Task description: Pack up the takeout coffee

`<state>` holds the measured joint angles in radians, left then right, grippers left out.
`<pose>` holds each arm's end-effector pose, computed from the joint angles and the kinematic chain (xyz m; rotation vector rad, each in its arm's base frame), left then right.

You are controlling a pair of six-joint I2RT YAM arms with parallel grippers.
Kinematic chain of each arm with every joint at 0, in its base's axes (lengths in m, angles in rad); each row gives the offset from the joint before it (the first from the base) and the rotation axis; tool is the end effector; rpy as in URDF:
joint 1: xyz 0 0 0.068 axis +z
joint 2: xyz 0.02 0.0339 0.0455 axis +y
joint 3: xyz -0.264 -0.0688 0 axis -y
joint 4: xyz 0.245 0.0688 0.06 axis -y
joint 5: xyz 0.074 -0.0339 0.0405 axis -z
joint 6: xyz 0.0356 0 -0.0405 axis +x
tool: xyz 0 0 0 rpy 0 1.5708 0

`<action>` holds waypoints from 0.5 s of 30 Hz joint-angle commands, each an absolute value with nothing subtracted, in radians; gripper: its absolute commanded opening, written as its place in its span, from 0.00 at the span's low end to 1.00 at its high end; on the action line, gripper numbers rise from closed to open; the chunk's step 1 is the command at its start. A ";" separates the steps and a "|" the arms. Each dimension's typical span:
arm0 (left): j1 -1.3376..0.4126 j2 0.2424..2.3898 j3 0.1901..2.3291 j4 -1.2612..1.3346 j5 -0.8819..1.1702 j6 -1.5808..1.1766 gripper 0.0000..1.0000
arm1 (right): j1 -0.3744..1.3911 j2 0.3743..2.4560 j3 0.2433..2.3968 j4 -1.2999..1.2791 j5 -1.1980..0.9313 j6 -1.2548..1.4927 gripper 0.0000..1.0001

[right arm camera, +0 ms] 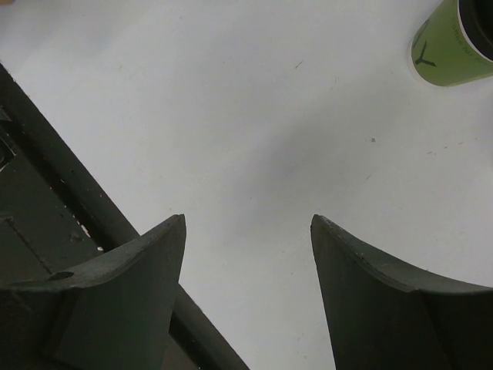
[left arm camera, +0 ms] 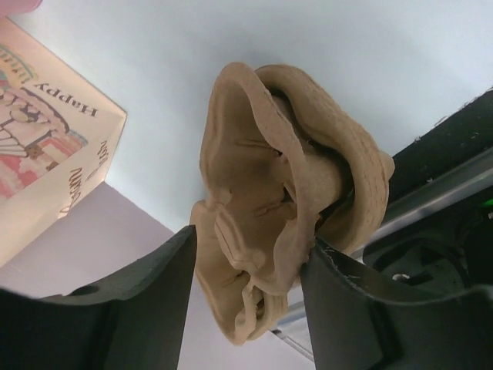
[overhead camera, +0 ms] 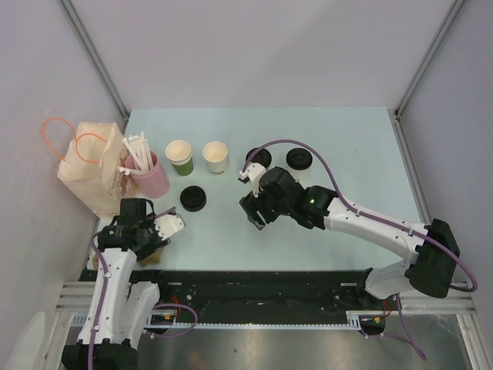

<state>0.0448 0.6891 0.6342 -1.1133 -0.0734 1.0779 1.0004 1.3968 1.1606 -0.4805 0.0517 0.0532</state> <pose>0.1068 0.0074 0.2271 1.3710 2.4564 0.3930 0.1685 0.2592 0.3026 -1.0404 2.0903 0.4820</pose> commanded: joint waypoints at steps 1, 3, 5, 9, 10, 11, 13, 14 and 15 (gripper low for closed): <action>0.043 0.727 0.751 -1.144 -0.071 1.023 0.61 | 1.009 1.358 1.160 -0.454 0.046 0.054 0.71; 0.041 0.748 0.773 -1.176 -0.060 1.016 0.61 | 1.008 1.353 1.160 -0.459 0.046 0.051 0.71; 0.041 0.755 0.784 -1.204 -0.032 1.009 0.60 | 1.009 1.351 1.160 -0.465 0.048 0.049 0.71; 0.041 0.744 0.769 -1.287 -0.009 1.014 0.62 | 1.009 1.354 1.157 -0.469 0.048 0.043 0.71; 0.043 0.736 0.772 -1.292 -0.009 1.020 0.62 | 1.009 1.361 1.157 -0.468 0.046 0.044 0.71; 0.041 0.727 0.773 -1.296 -0.009 1.026 0.63 | 1.009 1.362 1.157 -0.465 0.043 0.044 0.72; 0.043 0.716 0.788 -1.319 0.014 1.061 0.65 | 1.009 1.368 1.157 -0.463 0.034 0.046 0.72; 0.043 0.719 0.793 -1.321 0.003 1.068 0.68 | 1.011 1.371 1.157 -0.459 0.032 0.049 0.72; 0.043 0.722 0.799 -1.318 0.002 1.089 0.70 | 1.011 1.373 1.157 -0.457 0.031 0.051 0.72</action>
<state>0.0448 0.7341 0.7536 -1.2663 -0.0360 1.0409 1.0046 1.3865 1.1595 -0.4808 0.0429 0.0521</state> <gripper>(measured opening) 0.659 0.712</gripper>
